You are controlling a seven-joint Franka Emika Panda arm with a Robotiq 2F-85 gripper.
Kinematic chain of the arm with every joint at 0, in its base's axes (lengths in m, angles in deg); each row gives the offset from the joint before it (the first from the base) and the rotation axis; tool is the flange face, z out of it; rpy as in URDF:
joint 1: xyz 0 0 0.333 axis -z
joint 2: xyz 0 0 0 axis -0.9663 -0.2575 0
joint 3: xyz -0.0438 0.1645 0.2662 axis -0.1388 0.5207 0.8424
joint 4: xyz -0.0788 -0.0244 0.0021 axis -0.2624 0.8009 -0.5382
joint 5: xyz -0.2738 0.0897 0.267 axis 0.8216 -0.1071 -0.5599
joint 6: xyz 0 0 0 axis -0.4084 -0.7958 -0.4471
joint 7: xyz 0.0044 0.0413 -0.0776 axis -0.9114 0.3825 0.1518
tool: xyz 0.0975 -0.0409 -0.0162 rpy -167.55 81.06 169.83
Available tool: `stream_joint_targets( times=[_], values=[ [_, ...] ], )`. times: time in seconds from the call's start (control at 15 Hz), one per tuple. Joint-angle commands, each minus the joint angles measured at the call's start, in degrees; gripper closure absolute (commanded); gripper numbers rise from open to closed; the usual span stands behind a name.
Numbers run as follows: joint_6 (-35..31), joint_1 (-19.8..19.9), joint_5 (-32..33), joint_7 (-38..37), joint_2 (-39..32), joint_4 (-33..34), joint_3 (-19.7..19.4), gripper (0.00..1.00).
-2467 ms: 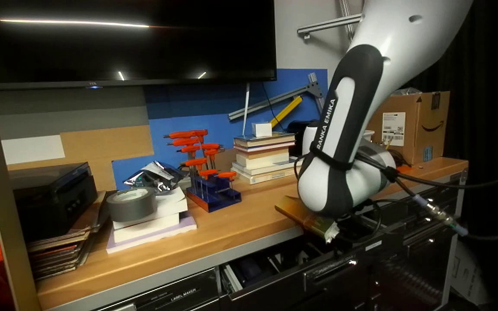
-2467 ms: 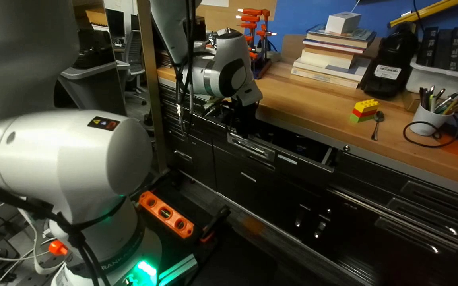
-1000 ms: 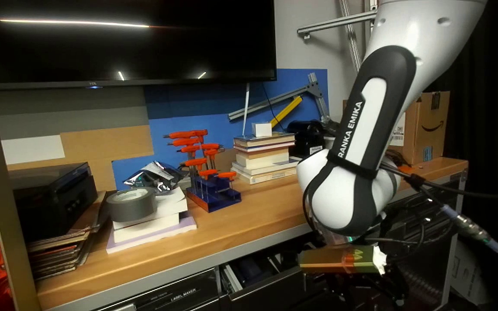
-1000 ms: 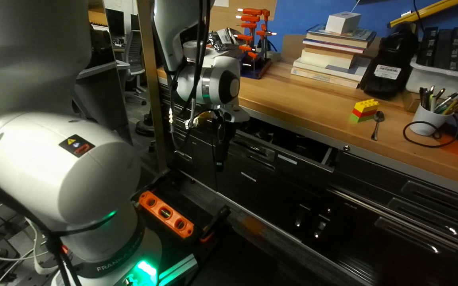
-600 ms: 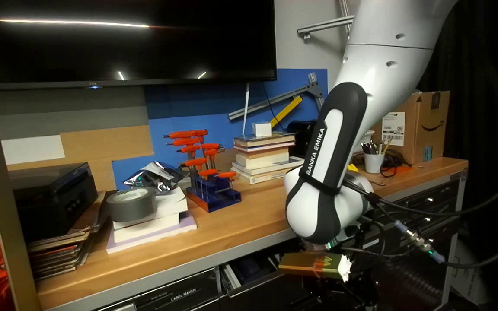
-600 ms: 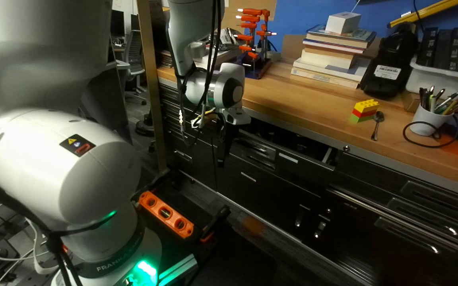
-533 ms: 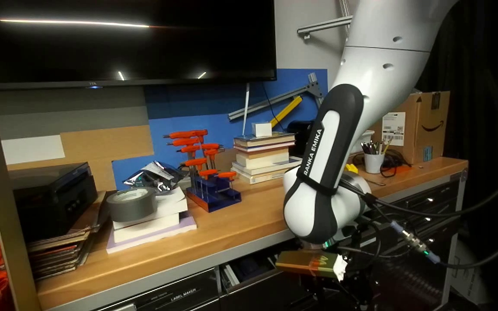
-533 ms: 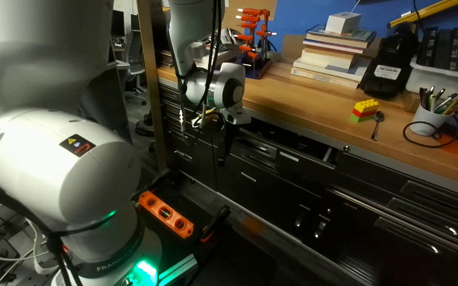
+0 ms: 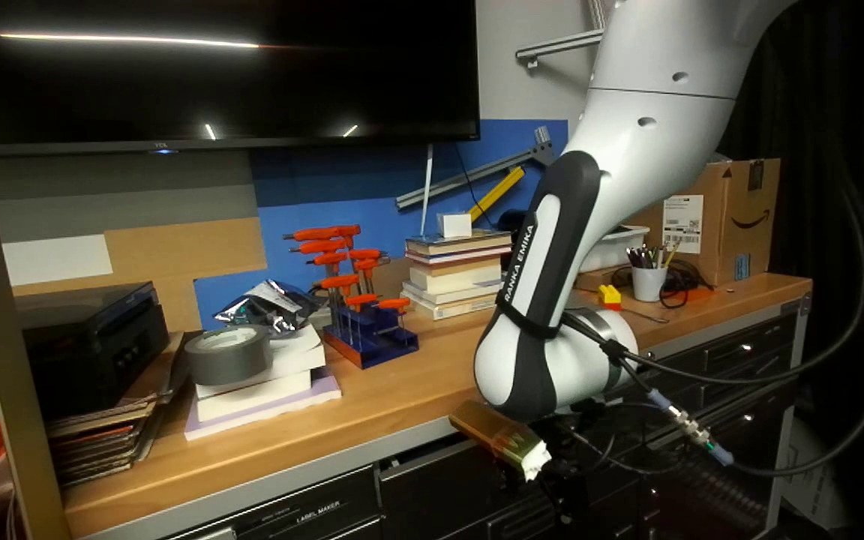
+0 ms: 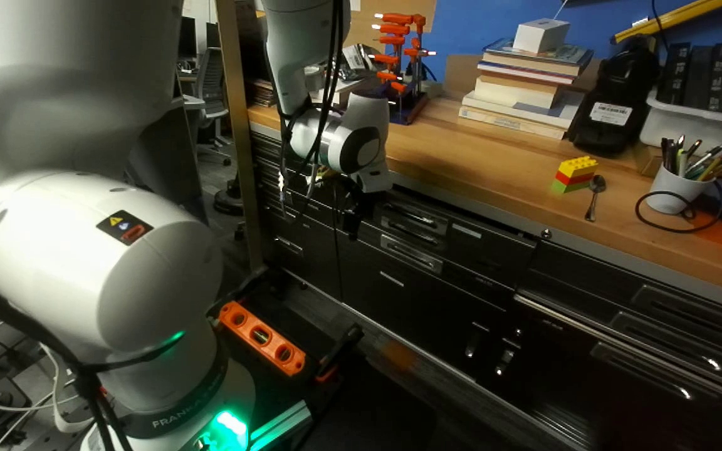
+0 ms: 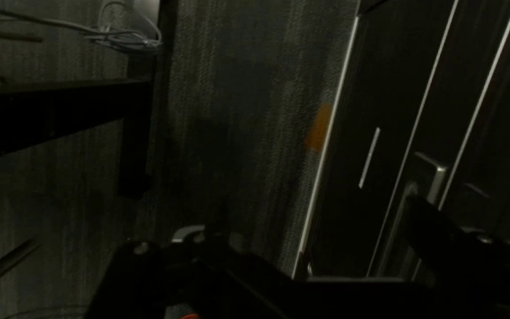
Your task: Put the three black objects in the open drawer then close the drawer
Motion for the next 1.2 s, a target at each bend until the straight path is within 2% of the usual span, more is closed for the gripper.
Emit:
stream_joint_targets(
  times=[0.0, 0.27, 0.6, 0.73, 0.8, 1.0, 1.13],
  values=[
    [-6.99, -1.97, -4.5, -2.09, -2.75, 2.21, 0.73, 0.0],
    [-9.59, -4.13, -6.63, -2.68, -6.13, 4.43, 0.34, 0.0],
    [-11.62, -6.25, -7.62, -3.12, -6.87, 4.33, -0.94, 0.0],
    [-8.92, -10.44, -3.69, -1.71, -4.02, 1.56, -6.02, 0.0],
    [-5.92, -13.49, -0.86, -0.96, -1.68, -0.44, -10.0, 0.0],
    [4.44, -15.75, 6.71, 0.88, 6.01, -6.05, -15.22, 0.0],
    [10.55, -16.8, 14.84, 1.0, 11.63, -9.76, -18.19, 0.0]
  ],
)
